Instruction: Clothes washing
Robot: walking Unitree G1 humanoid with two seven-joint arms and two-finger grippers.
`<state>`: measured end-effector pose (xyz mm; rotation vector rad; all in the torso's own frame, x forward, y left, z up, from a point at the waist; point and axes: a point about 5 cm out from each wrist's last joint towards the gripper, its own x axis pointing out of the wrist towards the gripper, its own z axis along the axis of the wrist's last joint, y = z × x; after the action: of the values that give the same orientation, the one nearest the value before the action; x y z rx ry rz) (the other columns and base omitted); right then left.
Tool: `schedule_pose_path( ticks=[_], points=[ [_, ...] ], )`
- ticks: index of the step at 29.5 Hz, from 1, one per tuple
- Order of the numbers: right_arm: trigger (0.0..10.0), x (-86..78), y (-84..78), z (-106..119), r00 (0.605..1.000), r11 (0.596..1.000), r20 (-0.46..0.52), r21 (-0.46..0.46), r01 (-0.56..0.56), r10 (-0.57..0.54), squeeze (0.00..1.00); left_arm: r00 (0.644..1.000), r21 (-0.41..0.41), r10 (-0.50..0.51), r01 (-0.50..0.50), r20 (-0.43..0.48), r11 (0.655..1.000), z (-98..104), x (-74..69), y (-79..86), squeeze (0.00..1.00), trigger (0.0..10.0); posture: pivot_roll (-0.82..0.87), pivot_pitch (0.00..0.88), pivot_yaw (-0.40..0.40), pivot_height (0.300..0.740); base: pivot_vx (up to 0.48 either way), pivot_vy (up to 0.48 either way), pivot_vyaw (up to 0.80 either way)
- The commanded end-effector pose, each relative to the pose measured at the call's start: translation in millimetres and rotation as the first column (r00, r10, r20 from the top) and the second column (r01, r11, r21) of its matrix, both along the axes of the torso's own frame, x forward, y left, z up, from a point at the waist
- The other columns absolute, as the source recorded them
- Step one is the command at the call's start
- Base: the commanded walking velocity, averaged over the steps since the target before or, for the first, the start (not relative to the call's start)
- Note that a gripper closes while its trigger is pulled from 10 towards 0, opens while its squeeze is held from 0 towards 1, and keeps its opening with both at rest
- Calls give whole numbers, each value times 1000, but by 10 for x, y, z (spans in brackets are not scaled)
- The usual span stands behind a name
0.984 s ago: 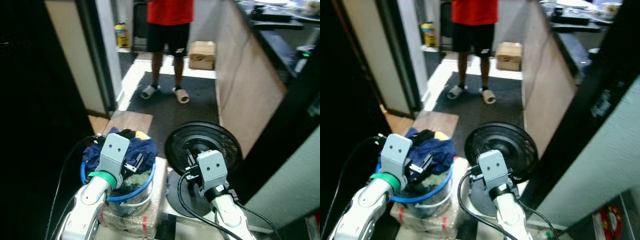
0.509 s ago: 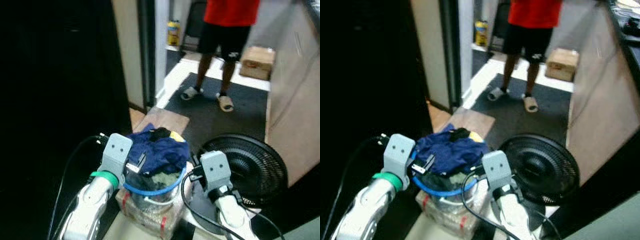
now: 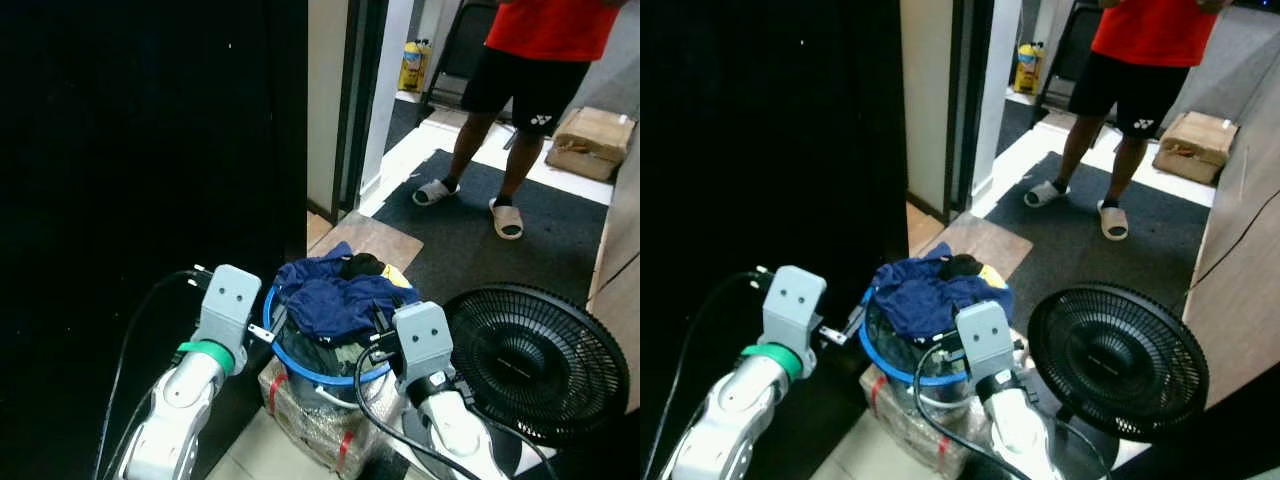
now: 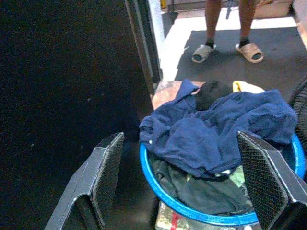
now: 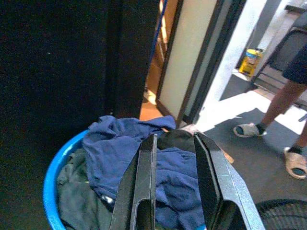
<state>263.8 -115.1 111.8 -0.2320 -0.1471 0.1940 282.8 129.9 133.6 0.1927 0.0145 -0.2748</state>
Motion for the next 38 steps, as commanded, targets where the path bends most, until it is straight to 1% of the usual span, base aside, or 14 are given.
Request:
schedule_pose_path(
  ticks=[1,14,22,26,38],
  points=[
    [10000,-11,-17,-44,1000,1000,-19,7,12,-12,0,1000,-1,-6,6,-13,1000,-49,-6,-8,0,10000,56,0,59,740,416,0,0],
    [10000,-20,-27,-58,1000,1000,-22,0,22,-22,0,1000,4,-14,14,-20,1000,-59,7,-21,0,10000,53,0,63,740,390,0,0],
    [10000,-18,-24,-64,1000,1000,-23,-4,20,-20,0,999,-5,-9,8,-34,1000,-76,6,-17,0,10000,54,0,63,740,0,0,0],
    [10000,-19,-21,-64,1000,1000,-22,-7,17,-17,0,999,8,-4,5,-32,1000,-79,6,-10,0,10000,57,0,61,740,0,0,0],
    [10000,-9,-21,-72,1000,1000,-21,-14,16,-16,0,999,11,-15,16,-34,1000,-92,18,-31,0,10000,51,0,61,740,0,0,0]
  ],
)
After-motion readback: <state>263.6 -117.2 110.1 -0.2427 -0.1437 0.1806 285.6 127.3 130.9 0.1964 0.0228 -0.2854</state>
